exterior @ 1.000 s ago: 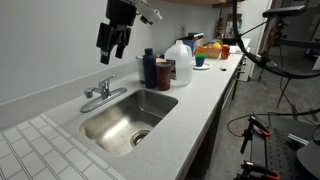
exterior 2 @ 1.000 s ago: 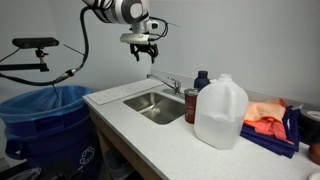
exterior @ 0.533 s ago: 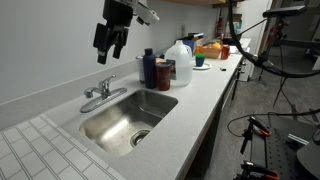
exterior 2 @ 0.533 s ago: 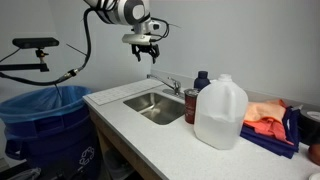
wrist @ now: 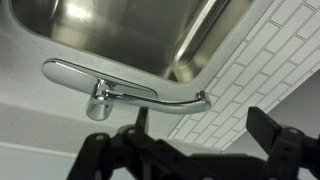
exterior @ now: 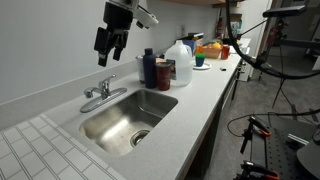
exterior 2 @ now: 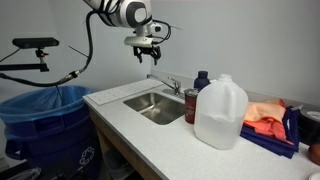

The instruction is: Move the faucet to the center of the sink

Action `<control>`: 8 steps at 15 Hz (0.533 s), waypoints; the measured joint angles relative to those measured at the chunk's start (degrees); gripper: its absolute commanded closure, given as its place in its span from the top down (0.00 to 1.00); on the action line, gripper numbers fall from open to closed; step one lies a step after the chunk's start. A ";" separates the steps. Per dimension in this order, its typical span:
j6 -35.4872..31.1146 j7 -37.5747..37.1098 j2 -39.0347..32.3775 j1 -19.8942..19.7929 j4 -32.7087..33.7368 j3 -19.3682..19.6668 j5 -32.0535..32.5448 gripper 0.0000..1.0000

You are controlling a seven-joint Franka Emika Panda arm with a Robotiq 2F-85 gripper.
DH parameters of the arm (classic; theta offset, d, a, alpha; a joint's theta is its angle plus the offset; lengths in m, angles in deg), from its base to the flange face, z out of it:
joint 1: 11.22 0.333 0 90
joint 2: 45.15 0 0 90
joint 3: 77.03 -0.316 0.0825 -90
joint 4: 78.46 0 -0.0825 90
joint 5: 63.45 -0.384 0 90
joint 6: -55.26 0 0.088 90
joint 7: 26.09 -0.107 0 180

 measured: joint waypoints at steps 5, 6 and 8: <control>-1.31 4.33 -4.94 -1.00 3.74 -0.02 -0.30 1.00; -1.41 5.50 -6.25 -1.14 5.21 -0.09 -0.31 1.00; -1.90 7.46 -9.05 -1.18 8.58 -0.37 -0.31 1.00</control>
